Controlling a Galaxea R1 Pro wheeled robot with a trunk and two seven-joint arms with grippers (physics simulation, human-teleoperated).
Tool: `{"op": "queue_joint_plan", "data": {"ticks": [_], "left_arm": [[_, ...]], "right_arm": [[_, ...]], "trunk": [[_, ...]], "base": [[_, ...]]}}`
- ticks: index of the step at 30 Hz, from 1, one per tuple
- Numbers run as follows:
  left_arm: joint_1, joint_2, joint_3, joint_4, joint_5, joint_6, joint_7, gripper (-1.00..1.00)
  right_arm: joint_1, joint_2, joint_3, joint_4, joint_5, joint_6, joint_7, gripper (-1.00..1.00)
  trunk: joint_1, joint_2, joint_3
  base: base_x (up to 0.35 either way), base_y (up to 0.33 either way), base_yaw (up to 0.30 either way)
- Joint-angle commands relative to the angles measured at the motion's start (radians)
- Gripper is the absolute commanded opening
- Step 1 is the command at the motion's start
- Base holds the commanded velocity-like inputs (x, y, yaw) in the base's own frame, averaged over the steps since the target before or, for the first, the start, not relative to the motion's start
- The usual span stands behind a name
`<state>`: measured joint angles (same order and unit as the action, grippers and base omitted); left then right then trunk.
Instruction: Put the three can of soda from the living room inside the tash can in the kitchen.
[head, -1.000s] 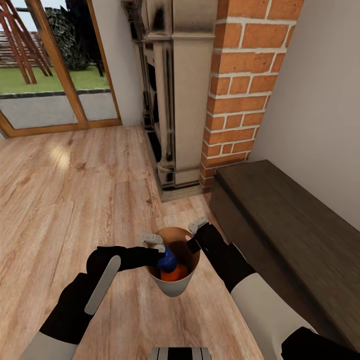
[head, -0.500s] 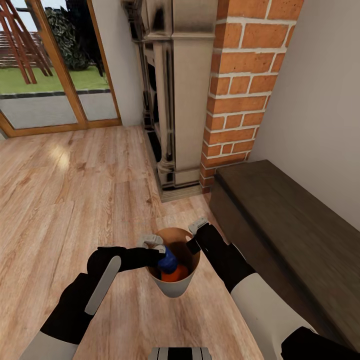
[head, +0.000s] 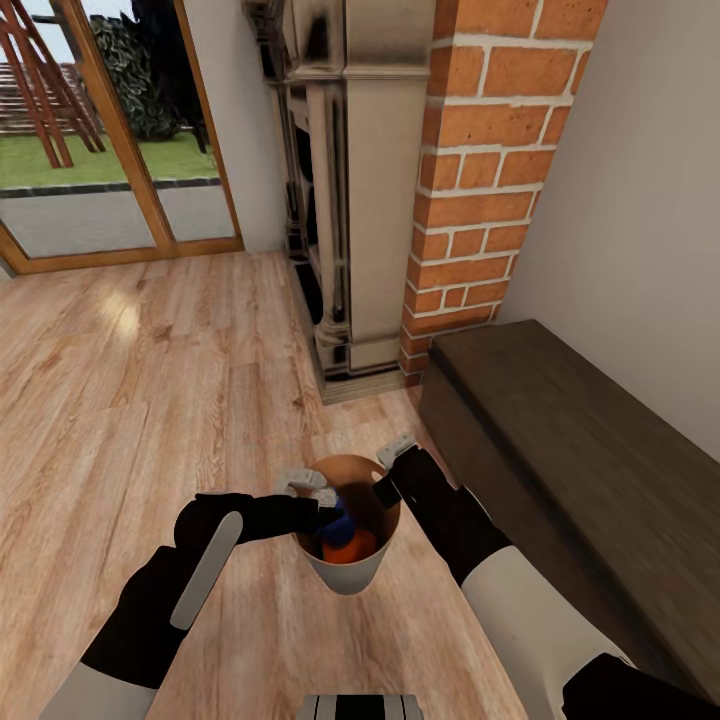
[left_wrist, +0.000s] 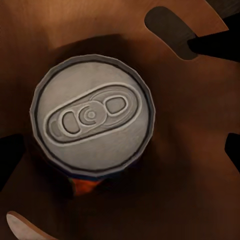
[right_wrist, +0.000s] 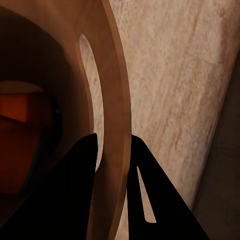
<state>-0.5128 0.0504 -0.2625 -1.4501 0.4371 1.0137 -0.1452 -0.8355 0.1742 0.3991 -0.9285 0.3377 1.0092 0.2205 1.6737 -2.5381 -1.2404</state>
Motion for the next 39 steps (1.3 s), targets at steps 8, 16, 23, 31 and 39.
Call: {"op": "queue_joint_plan", "data": {"ticks": [8,16,23,31,39], "left_arm": [[0.000,0.000,0.000,0.000,-0.018,0.000,0.003,1.00],[0.000,0.000,0.000,-0.011,-0.013,0.001,0.002,1.00],[-0.001,0.000,0.002,-0.036,-0.011,0.012,0.001,1.00],[-0.004,0.005,0.007,-0.097,-0.003,0.033,0.000,1.00],[-0.025,0.016,0.015,-0.137,-0.001,0.033,-0.010,1.00]], "right_arm": [[-0.001,0.000,0.010,-0.006,-0.040,0.004,0.007,-1.00],[-0.001,0.000,0.013,-0.006,-0.040,0.005,0.007,-1.00],[-0.001,0.000,0.014,-0.006,-0.040,0.005,0.007,-1.00],[-0.001,0.000,0.014,-0.006,-0.040,0.005,0.007,-1.00],[-0.001,0.000,0.014,-0.006,-0.040,0.006,0.007,-1.00]], "trunk": [[0.000,0.000,0.000],[0.000,0.000,0.000],[0.000,0.000,0.000],[0.000,0.000,0.000],[0.000,0.000,0.000]], "base": [[0.000,0.000,0.000],[0.000,0.000,0.000],[0.000,0.000,0.000],[0.000,0.000,0.000],[0.000,0.000,0.000]]}}
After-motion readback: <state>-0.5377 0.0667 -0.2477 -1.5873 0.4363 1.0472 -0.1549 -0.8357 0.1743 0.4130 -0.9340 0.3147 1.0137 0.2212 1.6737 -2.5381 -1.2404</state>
